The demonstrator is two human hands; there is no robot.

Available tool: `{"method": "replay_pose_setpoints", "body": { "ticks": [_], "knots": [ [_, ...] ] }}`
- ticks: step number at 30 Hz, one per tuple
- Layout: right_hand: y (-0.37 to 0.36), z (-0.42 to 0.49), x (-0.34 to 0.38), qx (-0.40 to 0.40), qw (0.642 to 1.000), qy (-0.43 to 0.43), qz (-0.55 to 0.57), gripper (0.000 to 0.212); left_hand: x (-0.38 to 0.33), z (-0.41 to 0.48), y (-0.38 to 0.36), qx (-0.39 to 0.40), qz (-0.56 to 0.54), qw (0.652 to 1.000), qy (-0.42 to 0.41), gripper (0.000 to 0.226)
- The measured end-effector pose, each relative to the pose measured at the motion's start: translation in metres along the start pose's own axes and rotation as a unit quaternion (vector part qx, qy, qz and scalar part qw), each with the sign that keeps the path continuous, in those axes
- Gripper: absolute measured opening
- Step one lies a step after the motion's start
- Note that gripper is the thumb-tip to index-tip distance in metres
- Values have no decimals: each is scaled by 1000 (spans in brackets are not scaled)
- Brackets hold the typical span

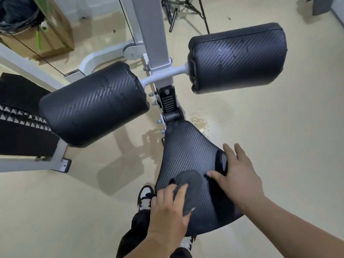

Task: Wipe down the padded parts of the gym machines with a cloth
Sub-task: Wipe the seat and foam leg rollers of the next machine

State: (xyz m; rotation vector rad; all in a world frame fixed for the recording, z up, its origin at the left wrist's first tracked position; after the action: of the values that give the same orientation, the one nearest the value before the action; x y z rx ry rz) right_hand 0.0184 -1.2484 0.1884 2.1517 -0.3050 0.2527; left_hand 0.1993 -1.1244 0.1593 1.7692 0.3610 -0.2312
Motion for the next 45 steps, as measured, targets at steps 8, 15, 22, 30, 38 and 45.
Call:
{"method": "replay_pose_setpoints", "body": {
  "ticks": [8,15,22,30,38,45],
  "knots": [
    [-28,67,33,141,986,-77,-44,123,73,174,36,10,-131,970,203,69],
    [-34,71,24,148,982,-114,-31,121,76,184,-10,72,-323,910,250,70],
    [-29,70,29,143,982,-122,-19,120,102,32,-23,107,-312,877,349,69],
    [-25,75,43,117,991,-44,-52,110,67,-70,-32,39,-350,773,527,64],
    [-15,57,35,91,986,59,-126,101,69,-37,51,-75,-249,870,420,41],
    [-20,64,33,87,983,70,-146,108,60,22,3,-11,-135,921,364,53]
  ]
}}
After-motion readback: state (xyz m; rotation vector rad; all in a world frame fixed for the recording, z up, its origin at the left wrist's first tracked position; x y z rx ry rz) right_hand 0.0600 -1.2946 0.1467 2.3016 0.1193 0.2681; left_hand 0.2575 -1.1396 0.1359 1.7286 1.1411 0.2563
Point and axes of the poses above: each hand's wrist, its own z-axis towards the middle knuckle, its own y-axis out of the back of the hand, x = y × z, the point moved 9 cm from there along z, towards the middle knuckle, and after that the axes turned 5 degrees about y, right-handed, at the moved point
